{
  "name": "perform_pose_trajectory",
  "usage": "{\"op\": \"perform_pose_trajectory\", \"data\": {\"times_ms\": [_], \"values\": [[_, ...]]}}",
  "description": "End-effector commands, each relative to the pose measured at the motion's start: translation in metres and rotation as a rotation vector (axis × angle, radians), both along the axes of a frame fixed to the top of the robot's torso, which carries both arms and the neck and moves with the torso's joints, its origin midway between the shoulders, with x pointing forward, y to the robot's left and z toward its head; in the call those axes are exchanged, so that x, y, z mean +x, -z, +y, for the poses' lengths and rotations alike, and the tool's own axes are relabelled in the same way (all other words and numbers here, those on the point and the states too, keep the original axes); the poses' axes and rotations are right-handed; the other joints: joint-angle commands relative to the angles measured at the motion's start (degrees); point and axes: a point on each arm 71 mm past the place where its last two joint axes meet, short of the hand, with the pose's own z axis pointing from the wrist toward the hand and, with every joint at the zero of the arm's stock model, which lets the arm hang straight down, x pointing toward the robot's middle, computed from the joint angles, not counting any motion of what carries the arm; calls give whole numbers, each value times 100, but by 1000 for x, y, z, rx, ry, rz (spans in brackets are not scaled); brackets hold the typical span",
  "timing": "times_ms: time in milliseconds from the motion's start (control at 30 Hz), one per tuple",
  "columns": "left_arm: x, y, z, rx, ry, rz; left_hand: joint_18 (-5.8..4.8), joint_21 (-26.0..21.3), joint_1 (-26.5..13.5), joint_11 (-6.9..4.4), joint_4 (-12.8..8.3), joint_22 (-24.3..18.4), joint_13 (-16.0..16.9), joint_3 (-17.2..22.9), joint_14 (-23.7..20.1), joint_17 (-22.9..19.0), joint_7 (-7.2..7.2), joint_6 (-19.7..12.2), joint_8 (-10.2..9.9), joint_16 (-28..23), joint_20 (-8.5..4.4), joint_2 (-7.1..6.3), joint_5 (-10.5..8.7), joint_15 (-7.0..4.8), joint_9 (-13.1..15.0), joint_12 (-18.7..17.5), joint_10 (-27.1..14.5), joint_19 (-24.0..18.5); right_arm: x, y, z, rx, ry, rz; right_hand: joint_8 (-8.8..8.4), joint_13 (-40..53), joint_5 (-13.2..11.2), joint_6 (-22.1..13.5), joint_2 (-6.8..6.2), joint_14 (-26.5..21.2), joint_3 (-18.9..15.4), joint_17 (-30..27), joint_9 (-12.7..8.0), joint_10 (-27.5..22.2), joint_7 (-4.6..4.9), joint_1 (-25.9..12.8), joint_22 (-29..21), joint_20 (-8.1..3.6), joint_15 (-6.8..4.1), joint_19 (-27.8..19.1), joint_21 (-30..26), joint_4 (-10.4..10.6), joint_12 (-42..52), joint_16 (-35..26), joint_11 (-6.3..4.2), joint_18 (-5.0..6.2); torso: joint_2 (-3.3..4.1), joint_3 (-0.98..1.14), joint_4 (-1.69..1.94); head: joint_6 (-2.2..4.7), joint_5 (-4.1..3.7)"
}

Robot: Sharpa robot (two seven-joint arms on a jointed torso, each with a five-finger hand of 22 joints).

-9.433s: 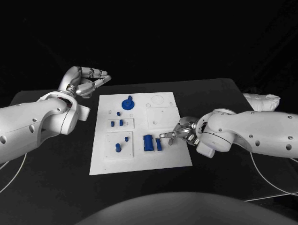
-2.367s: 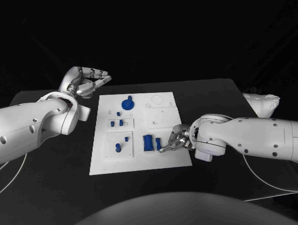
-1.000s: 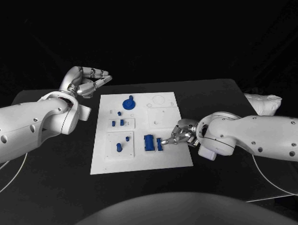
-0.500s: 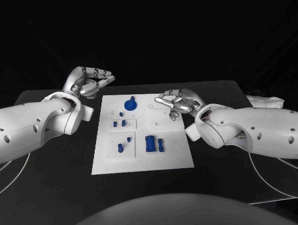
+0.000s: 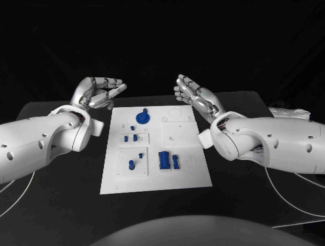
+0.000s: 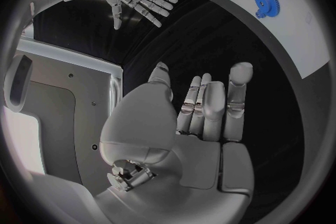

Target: Assemble the parts on the task board

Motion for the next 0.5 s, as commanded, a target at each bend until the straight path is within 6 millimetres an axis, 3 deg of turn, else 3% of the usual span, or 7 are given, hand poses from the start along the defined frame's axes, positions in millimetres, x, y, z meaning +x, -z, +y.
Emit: {"op": "perform_pose_trajectory", "data": {"times_ms": [33,67,167,200,300,333,500], "values": [[-3,2,-3,-36,-11,13,-188,-1564,-2286,-567,-481,-2223,-226,255,-2392,-2139,-273,-1608,-250,-2205,-231,-52,-363,-131,-278,-234,-1722,-2044,2,1,0,19,25,11,-33,-664,-21,-268,-510,-455,353,-556,-524,-414,-14,-1209,-821,-293,-585,-483,-20,-318,-428,-376,-678,-38,-21,11,0,76,36],[-5,3,-4,-51,-17,20,-188,-1652,-2413,-567,-509,-2347,-226,268,-2525,-2257,-288,-1697,-250,-2327,-244,-52,-384,-131,-278,-234,-1816,-2157,3,2,0,29,36,15,-33,-777,-21,-268,-510,-540,410,-652,-614,-492,-14,-1424,-962,-696,-585,-565,-20,-741,-501,-441,-678,-38,-30,16,0,111,51],[-11,8,-8,-110,-40,48,-218,-2011,-2936,-567,-615,-2857,-226,330,-3074,-2749,-357,-2068,-250,-2833,-297,-52,-466,-131,-278,-234,-2211,-2625,6,3,0,70,83,31,-33,-1108,-21,-268,-510,-1075,857,-1320,-1245,-990,-14,-2019,-1370,-696,-585,-1144,-20,-741,-1015,-890,-678,-38,-64,33,0,248,112],[-14,10,-10,-133,-50,59,-628,-2119,-3093,-567,-645,-3011,-226,351,-3241,-2897,-375,-2179,-250,-2985,-704,-52,-491,-131,-278,-234,-2330,-2767,8,4,0,87,103,38,-33,-1575,-21,-268,-510,-1075,857,-1320,-1245,-990,-14,-2164,-1471,-696,-585,-1144,-20,-741,-1015,-890,-678,-38,-78,40,0,304,136],[-25,17,-15,-232,-95,113,-628,-2460,-3592,-567,-754,-3497,-226,777,-3761,-3364,-434,-2530,-250,-3466,-704,-52,-570,-131,-278,-234,-2704,-3212,13,7,-1,153,183,69,-33,-1575,-21,-268,-510,-1075,857,-1320,-1245,-990,-14,-2866,-1950,-696,-585,-1144,-20,-741,-1015,-890,-678,-38,-138,71,1,547,244],[-29,19,-17,-262,-109,130,-628,-2556,-3732,-567,-792,-3634,-226,777,-3908,-3495,-836,-2629,-250,-3602,-704,-52,-592,-131,-278,-234,-2810,-3338,15,8,-2,170,205,78,-33,-1575,-21,-268,-510,-1075,857,-1320,-1245,-990,-14,-2866,-1950,-696,-585,-1144,-20,-741,-1015,-890,-678,-38,-158,81,1,629,280],[-45,28,-24,-382,-173,210,-628,-2970,-4338,-567,-921,-4223,-226,777,-4543,-4061,-836,-3052,-250,-4185,-704,-52,-688,-131,-278,-234,-3272,-3879,19,13,-3,233,287,114,-33,-1575,-21,-268,-510,-1075,857,-1320,-1245,-990,-14,-2866,-1950,-696,-585,-1144,-20,-741,-1015,-890,-678,-38,-266,137,2,1065,473]]}}
